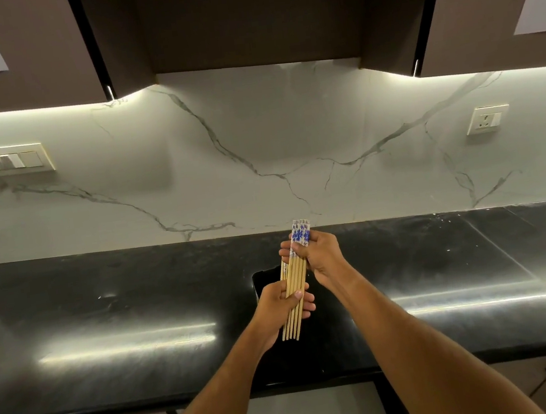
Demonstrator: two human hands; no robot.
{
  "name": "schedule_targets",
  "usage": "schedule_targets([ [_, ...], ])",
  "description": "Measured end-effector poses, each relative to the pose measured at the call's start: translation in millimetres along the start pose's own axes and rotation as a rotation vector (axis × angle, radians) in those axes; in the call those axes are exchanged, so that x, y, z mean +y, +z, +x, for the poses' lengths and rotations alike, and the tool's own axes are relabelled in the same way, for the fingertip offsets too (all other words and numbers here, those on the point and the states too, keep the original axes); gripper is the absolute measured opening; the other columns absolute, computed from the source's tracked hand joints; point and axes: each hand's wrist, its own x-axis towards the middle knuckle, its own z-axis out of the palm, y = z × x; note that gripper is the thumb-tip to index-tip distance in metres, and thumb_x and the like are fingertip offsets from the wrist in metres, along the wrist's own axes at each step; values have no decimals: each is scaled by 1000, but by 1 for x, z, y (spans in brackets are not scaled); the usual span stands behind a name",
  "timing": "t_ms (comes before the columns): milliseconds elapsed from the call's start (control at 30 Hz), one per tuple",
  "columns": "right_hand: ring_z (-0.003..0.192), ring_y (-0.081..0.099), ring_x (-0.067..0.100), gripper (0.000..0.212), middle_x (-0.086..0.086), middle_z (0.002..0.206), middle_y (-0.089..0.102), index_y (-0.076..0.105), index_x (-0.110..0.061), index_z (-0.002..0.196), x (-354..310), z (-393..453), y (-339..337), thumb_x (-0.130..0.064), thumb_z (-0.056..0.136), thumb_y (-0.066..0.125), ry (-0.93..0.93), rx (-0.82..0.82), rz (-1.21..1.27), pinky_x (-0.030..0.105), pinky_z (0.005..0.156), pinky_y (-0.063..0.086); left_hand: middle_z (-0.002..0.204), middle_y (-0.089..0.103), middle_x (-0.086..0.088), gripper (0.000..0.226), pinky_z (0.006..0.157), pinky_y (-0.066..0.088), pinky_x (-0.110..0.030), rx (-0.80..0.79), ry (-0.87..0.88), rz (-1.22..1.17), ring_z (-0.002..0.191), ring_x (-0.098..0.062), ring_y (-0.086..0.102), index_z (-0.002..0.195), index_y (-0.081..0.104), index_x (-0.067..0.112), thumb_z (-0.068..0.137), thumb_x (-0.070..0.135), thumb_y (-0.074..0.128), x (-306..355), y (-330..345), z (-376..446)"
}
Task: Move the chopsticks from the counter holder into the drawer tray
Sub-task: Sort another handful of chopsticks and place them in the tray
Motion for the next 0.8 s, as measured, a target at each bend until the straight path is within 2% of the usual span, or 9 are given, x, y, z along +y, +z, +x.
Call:
schedule_targets([
  [100,86,79,28,38,14,96,79,55,-3,135,2,-4,-2,4,98,60,-107,-20,-79,40,77,65,100,77,-16,20,88,61,-44,26,-6,7,95,-28,76,117,67,3,101,7,55,1,4,3],
  [233,84,79,31,65,16,109,74,45,-21,144,-4,-7,-14,14,93,61,-262,-104,-178,39,76,65,98,77,-17,19,90,61,-46,3,-27,27,94,-30,76,115,67,2,100,6,57,3,5,3],
  [300,85,79,30,65,19,111,72,47,-18,143,-7,-8,-20,16,91,63,-315,-137,-242,39,78,65,98,77,-17,19,90,61,-46,-15,-33,35,95,-30,76,116,67,2,100,6,57,4,5,2],
  [500,91,77,34,57,24,105,73,55,-8,136,-10,-12,-32,18,87,67,-292,-147,-231,56,87,61,101,76,-18,20,91,60,-45,-67,-27,20,99,-31,75,118,66,2,101,6,56,7,15,-4],
  [800,91,78,33,58,22,107,73,57,-7,137,-7,-26,-42,17,85,69,-314,-141,-228,56,87,61,100,76,-19,19,90,60,-43,-61,-42,49,98,-31,75,116,66,0,101,4,55,9,29,-16],
])
